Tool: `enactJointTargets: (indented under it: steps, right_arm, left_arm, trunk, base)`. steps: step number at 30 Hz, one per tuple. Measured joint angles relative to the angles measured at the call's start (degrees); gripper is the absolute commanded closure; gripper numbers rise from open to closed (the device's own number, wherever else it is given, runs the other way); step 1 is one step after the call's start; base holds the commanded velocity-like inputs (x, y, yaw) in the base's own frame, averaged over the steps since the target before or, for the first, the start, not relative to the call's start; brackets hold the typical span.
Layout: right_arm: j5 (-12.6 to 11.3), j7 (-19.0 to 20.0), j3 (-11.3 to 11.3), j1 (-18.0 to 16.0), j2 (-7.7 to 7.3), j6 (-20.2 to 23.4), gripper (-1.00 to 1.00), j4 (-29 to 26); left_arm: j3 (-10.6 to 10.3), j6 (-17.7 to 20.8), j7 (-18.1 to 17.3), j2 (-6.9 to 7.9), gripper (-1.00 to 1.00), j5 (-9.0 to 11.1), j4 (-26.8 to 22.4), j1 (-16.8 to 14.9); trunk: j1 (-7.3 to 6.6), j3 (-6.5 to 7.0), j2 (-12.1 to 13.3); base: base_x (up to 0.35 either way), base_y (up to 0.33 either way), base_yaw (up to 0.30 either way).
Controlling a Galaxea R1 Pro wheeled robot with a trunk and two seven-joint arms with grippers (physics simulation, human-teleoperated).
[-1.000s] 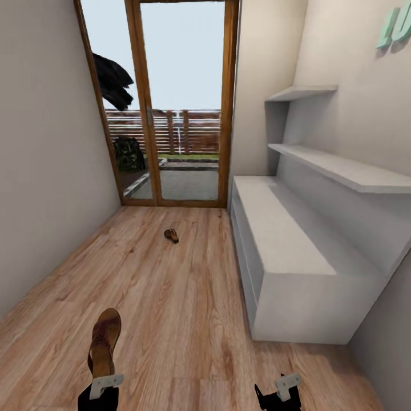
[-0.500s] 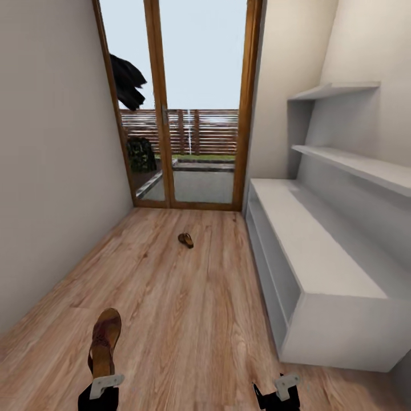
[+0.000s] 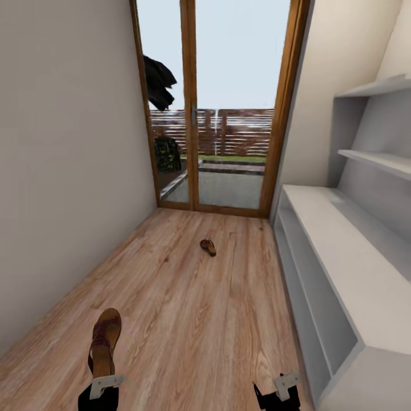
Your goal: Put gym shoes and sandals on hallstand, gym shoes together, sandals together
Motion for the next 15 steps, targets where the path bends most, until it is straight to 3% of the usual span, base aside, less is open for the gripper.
enactJointTargets:
  steps: [15]
  right_arm:
    - [-0.01,0.0,0.0,0.0,0.0,0.0,-1.0,0.0]
  left_arm:
    - [0.0,0.0,-0.23,0.0,1.0,0.0,0.0,0.0]
  trunk:
    - [0.0,0.0,0.0]
  base:
    - [0.339,0.0,0.266]
